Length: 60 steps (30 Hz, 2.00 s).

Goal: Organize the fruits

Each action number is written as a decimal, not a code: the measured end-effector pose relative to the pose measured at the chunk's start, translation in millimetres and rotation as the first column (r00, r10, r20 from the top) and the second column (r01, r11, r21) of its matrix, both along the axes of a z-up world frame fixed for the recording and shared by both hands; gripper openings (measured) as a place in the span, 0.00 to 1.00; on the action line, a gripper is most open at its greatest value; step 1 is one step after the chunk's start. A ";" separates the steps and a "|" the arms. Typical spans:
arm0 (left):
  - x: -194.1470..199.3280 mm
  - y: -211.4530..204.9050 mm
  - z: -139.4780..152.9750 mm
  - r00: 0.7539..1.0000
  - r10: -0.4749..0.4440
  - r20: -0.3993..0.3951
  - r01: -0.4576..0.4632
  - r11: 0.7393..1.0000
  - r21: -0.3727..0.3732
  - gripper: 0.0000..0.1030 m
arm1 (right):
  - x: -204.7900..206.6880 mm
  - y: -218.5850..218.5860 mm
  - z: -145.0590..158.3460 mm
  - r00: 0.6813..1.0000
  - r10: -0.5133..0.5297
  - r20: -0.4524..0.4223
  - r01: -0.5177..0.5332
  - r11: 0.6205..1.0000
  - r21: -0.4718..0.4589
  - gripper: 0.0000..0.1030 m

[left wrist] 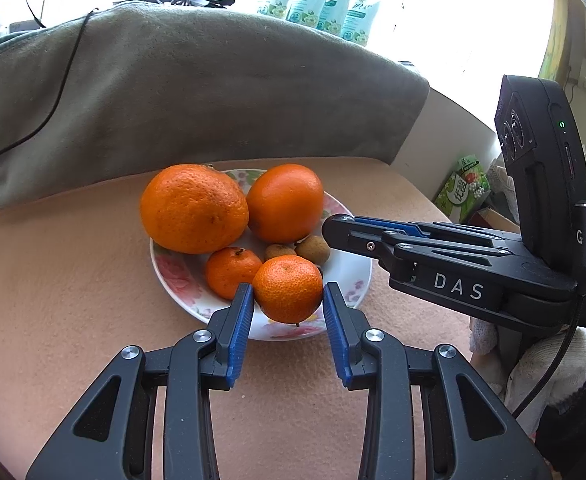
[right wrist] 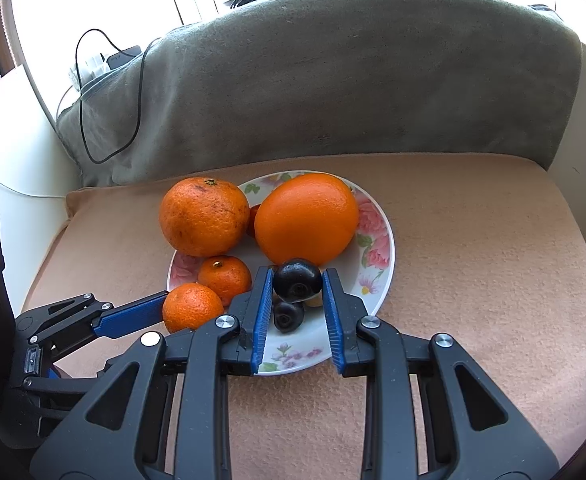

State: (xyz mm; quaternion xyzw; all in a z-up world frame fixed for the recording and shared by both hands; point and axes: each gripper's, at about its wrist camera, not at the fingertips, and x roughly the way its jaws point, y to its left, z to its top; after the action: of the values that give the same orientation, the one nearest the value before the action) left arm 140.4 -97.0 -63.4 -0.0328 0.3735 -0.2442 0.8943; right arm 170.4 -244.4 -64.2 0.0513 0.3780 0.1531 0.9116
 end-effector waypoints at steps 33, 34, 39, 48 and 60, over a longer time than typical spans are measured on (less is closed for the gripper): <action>-8.9 -2.4 9.7 0.997 0.034 0.068 -0.038 0.998 0.052 0.71 | -11.4 -1.5 16.6 0.998 -0.039 0.053 0.038 0.999 0.017 0.85; -9.6 -2.0 10.5 0.997 0.037 0.070 -0.040 0.998 0.053 0.71 | -12.2 -1.2 17.0 0.998 -0.038 0.054 0.037 0.999 0.016 0.85; -11.7 -2.2 12.6 0.996 0.043 0.076 -0.047 0.997 0.057 0.76 | -16.0 2.3 19.1 0.998 -0.034 0.061 0.034 0.999 0.004 0.85; -16.1 -0.4 16.2 0.995 0.051 0.089 -0.056 0.996 0.062 0.76 | -24.0 2.3 25.1 0.996 -0.044 0.078 0.044 0.999 -0.004 0.85; -23.8 7.4 18.4 0.993 0.078 0.093 -0.085 0.994 0.075 0.77 | -39.8 4.4 34.9 0.989 -0.096 0.111 0.101 0.994 -0.045 0.85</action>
State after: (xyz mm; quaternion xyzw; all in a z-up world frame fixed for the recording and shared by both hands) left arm 116.6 -89.6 -45.1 -0.0019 0.3405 -0.1937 0.9201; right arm 130.6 -240.0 -29.3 0.0386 0.3287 0.1008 0.9382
